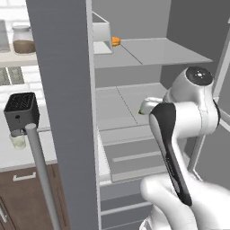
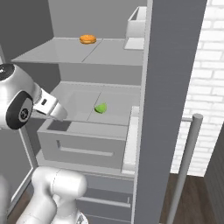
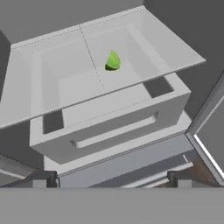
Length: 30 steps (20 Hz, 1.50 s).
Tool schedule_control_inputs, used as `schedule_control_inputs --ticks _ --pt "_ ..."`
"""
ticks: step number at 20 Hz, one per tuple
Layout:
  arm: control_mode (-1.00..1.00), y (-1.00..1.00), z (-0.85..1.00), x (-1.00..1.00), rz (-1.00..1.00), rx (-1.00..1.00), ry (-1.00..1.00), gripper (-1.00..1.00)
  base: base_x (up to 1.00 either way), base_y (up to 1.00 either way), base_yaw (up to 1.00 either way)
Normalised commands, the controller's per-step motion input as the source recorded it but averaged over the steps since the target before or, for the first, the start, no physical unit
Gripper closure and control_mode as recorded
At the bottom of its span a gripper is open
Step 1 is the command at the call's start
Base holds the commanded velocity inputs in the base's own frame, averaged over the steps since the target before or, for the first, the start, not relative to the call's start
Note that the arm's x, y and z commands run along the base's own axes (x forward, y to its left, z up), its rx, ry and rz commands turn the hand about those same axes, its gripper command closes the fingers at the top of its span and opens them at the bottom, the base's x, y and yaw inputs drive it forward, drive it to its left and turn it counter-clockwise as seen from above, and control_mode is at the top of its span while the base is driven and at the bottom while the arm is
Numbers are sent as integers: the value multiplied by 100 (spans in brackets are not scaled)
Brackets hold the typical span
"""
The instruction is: Grab a lemon wedge from the fridge and one ice cube from the ice bowl, and put them in the glass of lemonade.
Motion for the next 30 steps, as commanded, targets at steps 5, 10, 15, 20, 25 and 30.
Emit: schedule_control_inputs --ticks 5,10,15,20,25,30 --pt "-100 -75 0 83 1 0 4 -100 0 0 0" --pt "-100 -41 -28 100 3 0 18 -100 0 0 0" --pt "-100 -2 -21 85 1 0 15 -100 0 0 0" --pt "-100 1 -61 70 0 0 13 -100 0 0 0" --pt "-100 2 -72 76 0 0 16 -100 0 0 0" --pt "-100 3 -65 71 0 0 9 -100 0 0 0"
